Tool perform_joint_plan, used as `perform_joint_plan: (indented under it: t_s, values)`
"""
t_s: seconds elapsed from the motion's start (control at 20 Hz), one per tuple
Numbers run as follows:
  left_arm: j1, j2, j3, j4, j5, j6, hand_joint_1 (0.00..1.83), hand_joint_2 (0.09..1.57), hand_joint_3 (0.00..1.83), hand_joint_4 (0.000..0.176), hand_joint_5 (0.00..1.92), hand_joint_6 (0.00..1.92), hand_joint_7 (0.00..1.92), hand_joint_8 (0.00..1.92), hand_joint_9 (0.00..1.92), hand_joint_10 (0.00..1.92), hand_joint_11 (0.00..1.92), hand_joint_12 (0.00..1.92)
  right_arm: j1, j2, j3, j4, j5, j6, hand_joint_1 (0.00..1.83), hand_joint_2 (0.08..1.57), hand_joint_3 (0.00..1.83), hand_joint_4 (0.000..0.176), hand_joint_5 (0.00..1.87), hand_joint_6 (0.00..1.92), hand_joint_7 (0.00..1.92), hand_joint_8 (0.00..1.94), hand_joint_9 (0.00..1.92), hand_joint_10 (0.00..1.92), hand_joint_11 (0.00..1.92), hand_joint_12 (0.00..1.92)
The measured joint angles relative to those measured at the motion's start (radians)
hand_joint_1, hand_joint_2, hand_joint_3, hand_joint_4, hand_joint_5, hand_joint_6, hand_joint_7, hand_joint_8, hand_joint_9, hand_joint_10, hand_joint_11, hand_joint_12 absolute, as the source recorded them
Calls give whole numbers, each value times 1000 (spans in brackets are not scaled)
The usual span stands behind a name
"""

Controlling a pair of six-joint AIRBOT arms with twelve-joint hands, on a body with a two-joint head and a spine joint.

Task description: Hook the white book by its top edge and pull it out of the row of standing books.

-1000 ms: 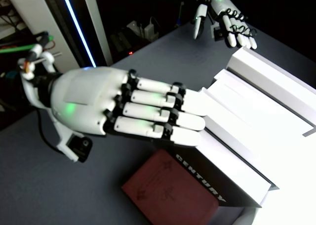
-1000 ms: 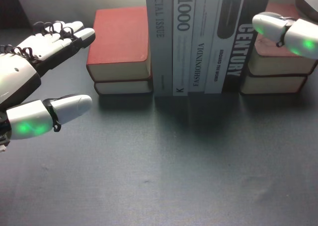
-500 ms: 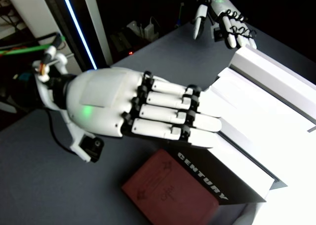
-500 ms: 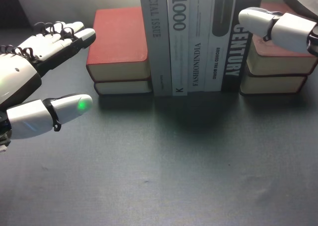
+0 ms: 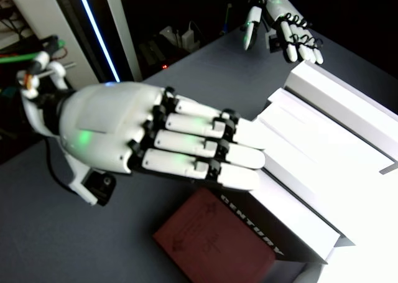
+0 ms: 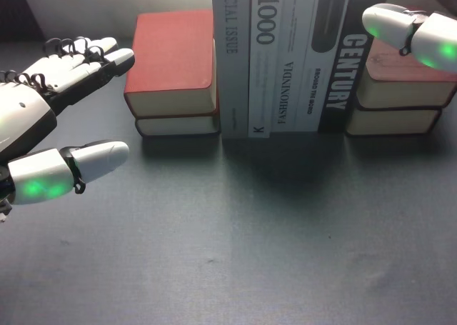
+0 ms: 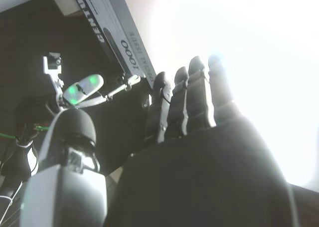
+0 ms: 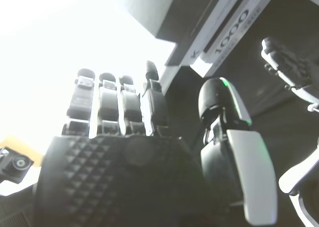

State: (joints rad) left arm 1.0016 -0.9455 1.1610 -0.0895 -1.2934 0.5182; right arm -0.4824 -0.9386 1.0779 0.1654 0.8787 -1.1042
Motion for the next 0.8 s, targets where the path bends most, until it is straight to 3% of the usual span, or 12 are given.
perform_joint_plan:
  t_s: [0.25,0.55,0.65,0.8]
  values:
    - [0,0,0,0,0,0,322,1304,0,0,145,6,0,0,0,0,0,0,0,-15,9,-3,-2,-1,119,1402,8,0,178,1,0,0,0,0,0,0]
    - [0,0,0,-1,0,0,207,1300,0,0,115,2,0,0,0,0,0,0,0,-24,9,-6,-1,-1,79,1394,3,0,175,3,0,0,0,0,0,0]
    - [0,-6,2,-5,-1,0,219,1296,0,0,124,5,0,0,0,0,0,0,0,-26,9,-14,-4,-1,191,1391,0,0,204,12,0,0,0,0,0,0]
    - [0,-6,2,-5,-1,0,243,1300,0,0,144,8,0,0,0,0,0,0,0,-27,9,-20,-9,-1,183,1390,0,22,249,26,0,0,0,0,0,0]
